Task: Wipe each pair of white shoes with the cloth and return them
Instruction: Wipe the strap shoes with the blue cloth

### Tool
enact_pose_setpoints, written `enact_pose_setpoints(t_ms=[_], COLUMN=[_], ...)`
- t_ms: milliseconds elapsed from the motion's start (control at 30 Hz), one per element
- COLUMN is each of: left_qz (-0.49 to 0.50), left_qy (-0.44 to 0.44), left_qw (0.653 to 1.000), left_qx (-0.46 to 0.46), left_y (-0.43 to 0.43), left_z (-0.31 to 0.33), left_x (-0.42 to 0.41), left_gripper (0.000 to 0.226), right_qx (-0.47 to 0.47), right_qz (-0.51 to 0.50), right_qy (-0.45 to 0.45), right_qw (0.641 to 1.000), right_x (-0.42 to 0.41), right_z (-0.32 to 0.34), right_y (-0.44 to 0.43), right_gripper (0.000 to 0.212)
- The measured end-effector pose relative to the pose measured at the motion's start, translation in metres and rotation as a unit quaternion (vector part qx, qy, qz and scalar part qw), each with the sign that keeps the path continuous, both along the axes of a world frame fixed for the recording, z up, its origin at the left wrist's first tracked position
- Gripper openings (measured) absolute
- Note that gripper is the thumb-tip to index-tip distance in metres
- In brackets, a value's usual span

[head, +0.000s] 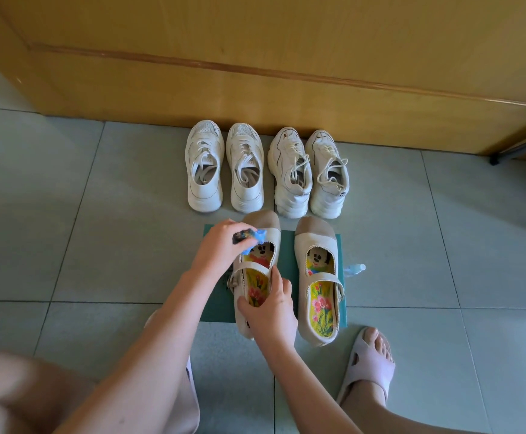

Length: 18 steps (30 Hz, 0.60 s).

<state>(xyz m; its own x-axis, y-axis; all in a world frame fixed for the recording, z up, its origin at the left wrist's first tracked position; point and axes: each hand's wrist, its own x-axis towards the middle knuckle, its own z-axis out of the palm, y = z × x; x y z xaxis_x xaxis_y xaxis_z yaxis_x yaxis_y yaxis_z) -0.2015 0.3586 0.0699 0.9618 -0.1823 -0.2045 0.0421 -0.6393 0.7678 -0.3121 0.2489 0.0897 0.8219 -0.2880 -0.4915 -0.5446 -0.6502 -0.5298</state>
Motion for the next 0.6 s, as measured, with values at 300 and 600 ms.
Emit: enact_pose_setpoints(t_ms=[300, 600], left_qz=[0.153, -0.078], left_qy=[0.013, -0.019], left_qw=[0.988, 0.996], left_qx=[-0.02, 0.047], left_y=[0.027, -0.041], left_z=[-0.01, 0.009], left_x=[-0.003, 0.056], left_gripper=[0.024, 0.025], right_qx=[0.008, 0.022], right_qz=[0.001, -0.004], right_qy=[0.002, -0.002], right_qw=[1.0, 1.0], right_x=[-0.001, -0.001], right_z=[0.0, 0.002], right_y=[-0.001, -0.005], right_gripper=[0.087, 0.086])
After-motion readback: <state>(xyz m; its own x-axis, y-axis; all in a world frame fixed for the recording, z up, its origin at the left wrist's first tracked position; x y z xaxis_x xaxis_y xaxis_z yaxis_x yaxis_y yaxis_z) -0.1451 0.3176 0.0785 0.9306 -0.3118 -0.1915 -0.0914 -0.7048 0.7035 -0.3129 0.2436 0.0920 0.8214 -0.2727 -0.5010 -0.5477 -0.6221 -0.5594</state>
